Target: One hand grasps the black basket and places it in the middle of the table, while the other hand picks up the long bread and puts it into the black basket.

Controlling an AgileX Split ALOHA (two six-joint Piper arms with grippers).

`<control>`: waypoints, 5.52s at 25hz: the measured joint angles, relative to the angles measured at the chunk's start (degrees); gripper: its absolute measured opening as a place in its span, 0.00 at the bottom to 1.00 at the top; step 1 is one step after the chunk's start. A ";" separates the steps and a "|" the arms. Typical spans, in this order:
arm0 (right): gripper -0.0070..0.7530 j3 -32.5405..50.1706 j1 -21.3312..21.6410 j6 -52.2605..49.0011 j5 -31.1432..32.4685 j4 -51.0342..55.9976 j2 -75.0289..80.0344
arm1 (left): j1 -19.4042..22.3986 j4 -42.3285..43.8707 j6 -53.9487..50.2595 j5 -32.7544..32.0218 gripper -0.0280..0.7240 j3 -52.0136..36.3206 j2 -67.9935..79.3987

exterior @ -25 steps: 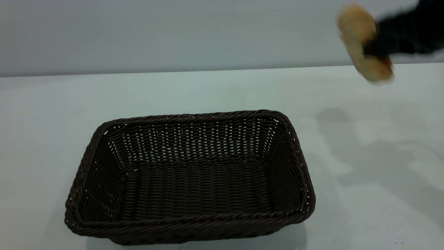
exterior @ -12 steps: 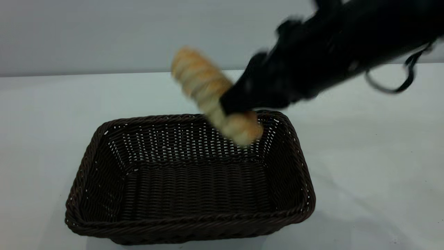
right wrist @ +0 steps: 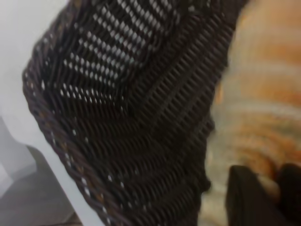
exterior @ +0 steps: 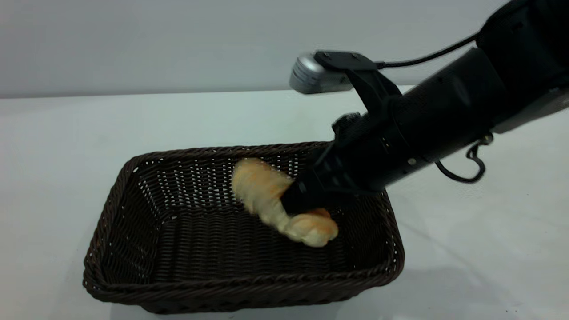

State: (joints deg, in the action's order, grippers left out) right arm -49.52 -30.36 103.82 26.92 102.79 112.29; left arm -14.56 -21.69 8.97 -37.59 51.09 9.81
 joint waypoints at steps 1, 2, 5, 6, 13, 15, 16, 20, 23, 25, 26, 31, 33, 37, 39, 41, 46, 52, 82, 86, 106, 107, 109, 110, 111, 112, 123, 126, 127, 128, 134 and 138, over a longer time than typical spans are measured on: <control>0.37 -0.54 0.00 0.00 0.16 0.00 -0.30 | 0.00 0.00 0.00 0.00 0.83 0.00 0.00; 0.46 -1.10 0.00 0.00 0.38 0.00 -0.69 | 0.00 0.00 0.00 0.00 0.83 0.00 0.00; 0.71 -2.21 0.00 -1.27 0.15 -1.41 -3.13 | 0.00 0.00 0.12 0.00 0.83 0.00 0.00; 0.75 -2.21 0.00 -1.76 -0.44 -2.72 -4.68 | 0.00 0.00 0.29 -0.04 0.83 0.00 0.00; 0.67 -2.21 0.00 -16.78 -9.27 -25.06 -26.33 | 0.00 2.53 1.68 -0.71 0.83 0.00 0.00; 0.64 -2.21 0.00 -27.24 -8.61 -34.76 -33.61 | 0.00 4.68 1.68 -2.51 0.83 0.00 0.00; 0.64 -2.21 0.00 -32.48 -7.49 -40.86 -37.29 | 0.00 6.05 1.68 -3.61 0.83 0.00 0.00; 0.64 -2.21 0.00 -61.50 3.70 -69.65 -48.67 | 0.00 12.07 -0.79 -7.30 0.83 0.00 0.00; 0.64 -2.04 0.00 -82.58 15.98 -88.91 -54.65 | 0.00 17.72 -5.12 -10.78 0.83 0.00 0.00; 0.63 -1.48 0.00 -90.02 22.90 -96.30 -58.41 | 0.00 21.69 -8.50 -14.12 0.83 0.00 0.00; 0.63 -1.06 0.00 -92.27 24.90 -98.31 -60.74 | 0.00 24.07 -10.09 -16.13 0.83 0.00 0.00; 0.58 4.32 0.00 -95.65 30.95 -99.11 -73.29 | 0.00 31.06 -16.04 -24.28 0.83 0.00 0.00; 0.57 8.31 0.00 -96.08 32.28 -99.05 -77.95 | 0.00 32.55 -17.43 -27.42 0.83 -0.57 -0.11; 0.57 17.03 0.00 -96.28 32.70 -99.05 -86.90 | 0.00 33.06 -18.41 -28.76 0.83 -4.06 -0.91; 0.57 20.05 0.00 -96.28 33.04 -99.05 -90.82 | 0.00 33.06 -18.81 -28.76 0.83 -6.63 -2.09; 0.57 20.77 0.00 -96.28 33.88 -99.05 -93.81 | 0.00 33.06 -19.18 -28.76 0.83 -9.08 -3.63; 0.57 20.79 0.00 -96.48 35.40 -99.18 -99.80 | 0.00 32.94 -20.04 -28.76 0.83 -13.96 -8.91; 0.55 20.97 0.00 -96.94 35.70 -99.24 -103.11 | 0.00 32.87 -20.21 -28.71 0.83 -18.38 -11.08; 0.32 22.02 0.00 -98.62 36.99 -100.11 -107.14 | 0.00 29.61 -20.36 -28.25 0.83 -22.85 -11.22; 0.32 22.02 0.00 -98.62 36.99 -100.11 -107.14 | 0.00 29.61 -20.36 -28.25 0.83 -22.85 -11.22; 0.32 22.02 9.75 -98.62 36.99 -100.11 -107.14 | 7.79 29.66 -20.49 -28.25 0.83 -22.85 -11.22; 0.32 22.02 12.71 -98.62 36.99 -100.11 -107.14 | 9.99 29.66 -20.49 -28.25 0.83 -22.85 -11.22; 0.32 22.02 18.72 -98.62 36.99 -100.11 -107.14 | 13.73 29.66 -20.49 -28.25 0.83 -22.85 -11.22; 0.32 22.02 21.84 -98.62 36.99 -100.11 -107.14 | 14.88 29.66 -20.49 -28.25 0.83 -22.85 -11.22; 0.32 22.02 24.54 -98.62 36.99 -100.11 -107.14 | 15.89 29.66 -20.49 -28.25 0.83 -22.85 -11.22; 0.32 22.02 26.27 -98.62 36.99 -100.11 -107.14 | 16.47 29.66 -20.49 -28.25 0.83 -22.85 -11.22; 0.32 22.02 26.88 -98.62 36.99 -100.11 -107.14 | 12.87 29.72 -20.49 -28.25 0.83 -22.85 -11.22; 0.32 22.02 26.88 -98.62 36.99 -100.11 -107.14 | 12.85 29.72 -20.49 -28.25 0.83 -22.85 -11.22; 0.32 22.02 26.88 -98.62 36.99 -100.11 -107.14 | 12.85 29.72 -20.49 -28.25 0.83 -22.85 -11.22; 0.32 22.02 26.88 -98.62 36.99 -100.11 -107.14 | 12.85 29.72 -20.49 -28.25 0.83 -22.85 -11.22; 0.32 22.02 26.88 -98.62 36.99 -100.11 -107.14 | 12.85 29.72 -20.49 -28.25 0.83 -22.85 -11.22; 0.32 22.02 26.88 -98.62 36.99 -100.11 -107.14 | 12.85 29.72 -20.49 -28.25 0.83 -22.85 -11.22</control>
State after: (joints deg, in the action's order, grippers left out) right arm -27.50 -3.48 5.20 63.91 2.68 5.15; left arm -1.71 8.03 -11.52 -65.84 28.24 -1.41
